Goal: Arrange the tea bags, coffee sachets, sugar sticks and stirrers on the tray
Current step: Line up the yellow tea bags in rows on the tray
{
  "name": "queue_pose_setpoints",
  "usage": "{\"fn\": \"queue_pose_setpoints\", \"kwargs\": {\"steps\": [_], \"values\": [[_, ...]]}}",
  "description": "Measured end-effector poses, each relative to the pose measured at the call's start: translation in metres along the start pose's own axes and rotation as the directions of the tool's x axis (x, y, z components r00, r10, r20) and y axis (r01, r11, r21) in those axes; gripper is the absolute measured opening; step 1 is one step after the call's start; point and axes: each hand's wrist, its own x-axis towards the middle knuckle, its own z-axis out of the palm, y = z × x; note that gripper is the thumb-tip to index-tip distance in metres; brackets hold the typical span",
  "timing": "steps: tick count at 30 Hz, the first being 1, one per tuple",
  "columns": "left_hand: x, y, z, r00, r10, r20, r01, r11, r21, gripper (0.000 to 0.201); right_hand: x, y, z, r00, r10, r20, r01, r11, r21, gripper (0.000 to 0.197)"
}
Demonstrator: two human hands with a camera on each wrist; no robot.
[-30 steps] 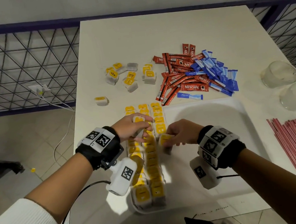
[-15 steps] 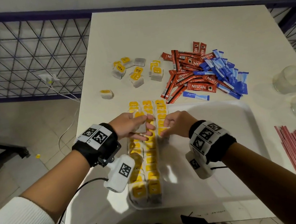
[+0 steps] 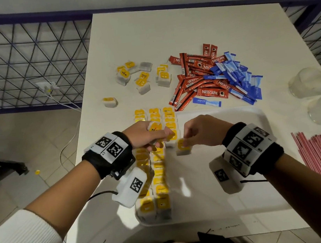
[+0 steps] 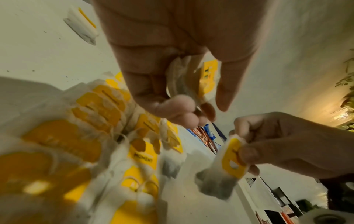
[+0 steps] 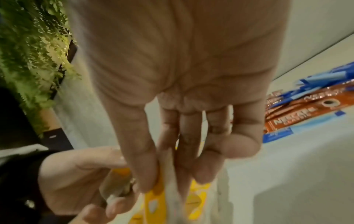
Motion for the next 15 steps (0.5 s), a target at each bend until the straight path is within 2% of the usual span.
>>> {"fn": "queue_pose_setpoints", "kwargs": {"steps": [2, 7, 8, 12, 15], "values": [[0.001, 0.0, 0.002, 1.0, 0.011, -0.001, -0.011, 0.998, 0.057, 0.004, 0.0, 0.001, 0.001, 0.999, -0.011, -0.037, 0.012, 1.0, 0.027, 0.014], [0.007, 0.0, 0.01, 0.999, 0.045, 0.011, -0.047, 0.967, 0.251, 0.007, 0.004, 0.002, 0.01, 1.0, -0.014, -0.014, 0.016, 0.988, 0.154, 0.019], [0.008, 0.0, 0.011, 0.999, 0.038, 0.008, -0.039, 0.949, 0.314, 0.005, 0.005, 0.002, 0.012, 1.0, -0.013, -0.001, 0.013, 0.987, 0.162, 0.019], [0.01, -0.002, 0.013, 0.998, 0.067, 0.011, -0.062, 0.834, 0.548, 0.026, 0.013, 0.001, 0.018, 0.998, 0.002, 0.056, -0.011, 0.986, 0.164, 0.016], [0.015, -0.002, 0.011, 0.998, 0.068, -0.016, -0.038, 0.729, 0.684, 0.029, 0.022, 0.003, 0.021, 0.997, 0.072, 0.039, -0.076, 0.99, 0.121, 0.005]]}}
